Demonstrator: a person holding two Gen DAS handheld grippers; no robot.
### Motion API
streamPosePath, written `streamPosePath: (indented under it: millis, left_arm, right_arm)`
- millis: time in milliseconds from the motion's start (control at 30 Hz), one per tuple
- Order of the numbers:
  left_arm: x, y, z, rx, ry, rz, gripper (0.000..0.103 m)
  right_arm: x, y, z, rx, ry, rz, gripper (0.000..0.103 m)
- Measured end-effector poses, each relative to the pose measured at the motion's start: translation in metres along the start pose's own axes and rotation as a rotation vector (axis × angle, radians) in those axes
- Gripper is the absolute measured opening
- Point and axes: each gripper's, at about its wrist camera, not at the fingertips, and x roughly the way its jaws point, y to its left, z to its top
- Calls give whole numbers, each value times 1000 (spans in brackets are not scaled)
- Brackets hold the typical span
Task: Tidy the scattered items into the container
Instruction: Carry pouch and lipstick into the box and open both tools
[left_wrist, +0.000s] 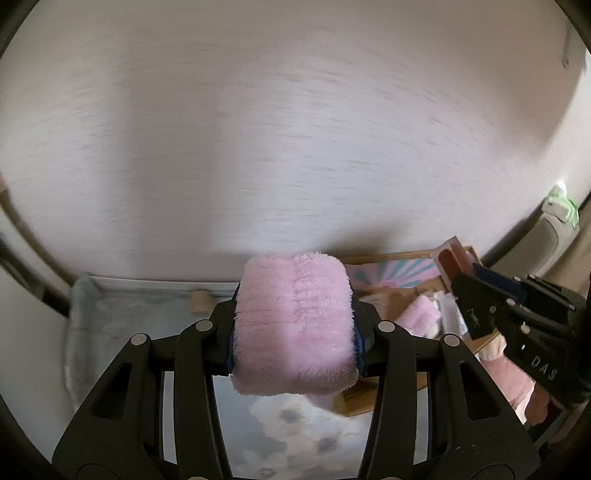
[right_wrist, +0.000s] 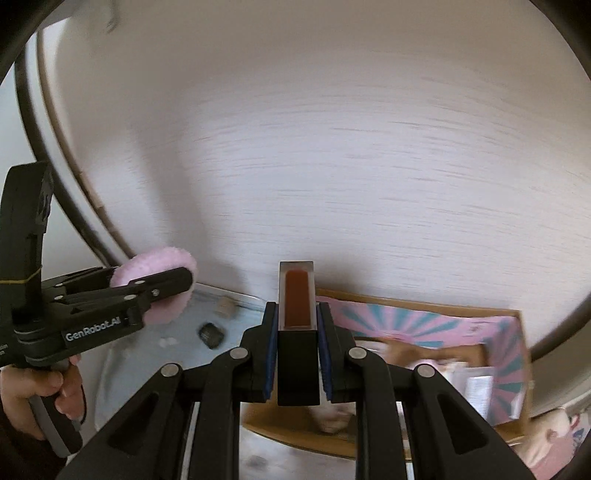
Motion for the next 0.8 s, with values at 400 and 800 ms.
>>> streamPosePath:
  millis: [400, 800]
  left_arm:
    - [51, -86, -3, 61, 70, -42, 41]
    - [84, -110, -10, 80, 127, -22, 41]
  right_arm:
    - [6, -95, -25, 41, 66, -73, 18]
    - [33, -133, -51, 45, 158, -46, 18]
